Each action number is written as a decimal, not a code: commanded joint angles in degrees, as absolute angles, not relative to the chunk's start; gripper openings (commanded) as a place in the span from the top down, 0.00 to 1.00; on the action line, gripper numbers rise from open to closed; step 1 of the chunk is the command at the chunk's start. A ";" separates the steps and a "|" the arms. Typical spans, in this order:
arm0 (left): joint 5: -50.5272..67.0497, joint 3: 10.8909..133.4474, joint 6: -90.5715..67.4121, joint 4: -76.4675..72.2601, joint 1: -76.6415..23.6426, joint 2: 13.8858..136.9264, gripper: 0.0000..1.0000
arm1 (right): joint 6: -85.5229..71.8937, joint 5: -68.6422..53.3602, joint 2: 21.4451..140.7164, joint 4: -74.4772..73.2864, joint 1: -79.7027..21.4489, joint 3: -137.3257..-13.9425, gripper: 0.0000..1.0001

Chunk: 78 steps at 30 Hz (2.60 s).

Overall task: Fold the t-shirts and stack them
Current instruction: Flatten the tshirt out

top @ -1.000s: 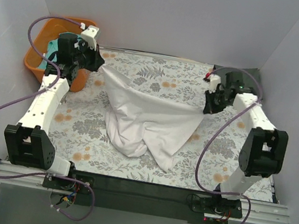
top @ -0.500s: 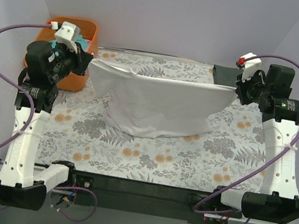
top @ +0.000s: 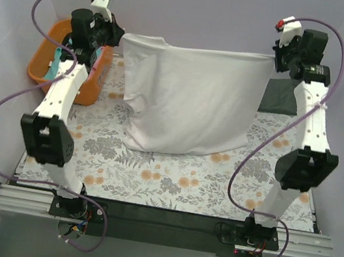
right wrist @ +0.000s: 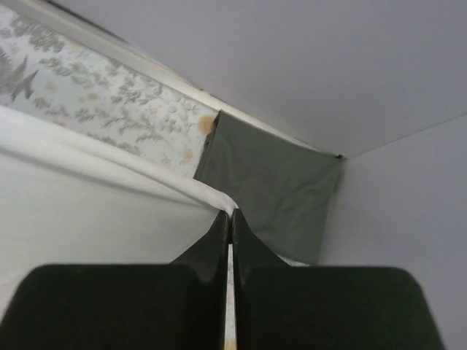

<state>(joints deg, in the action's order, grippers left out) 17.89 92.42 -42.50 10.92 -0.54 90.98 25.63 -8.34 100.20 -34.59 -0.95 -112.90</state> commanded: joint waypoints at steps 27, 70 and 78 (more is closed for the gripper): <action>31.36 47.67 -22.97 -9.61 1.93 62.10 1.00 | 37.86 -16.61 72.70 0.10 1.06 -64.28 0.99; 24.97 46.66 -3.59 41.16 -2.45 75.47 0.48 | 45.54 -19.34 86.20 -46.69 -11.42 -60.82 0.61; 17.41 54.83 -16.51 30.59 -5.45 94.46 0.52 | 38.06 -12.40 98.78 -36.32 -12.57 -64.25 0.65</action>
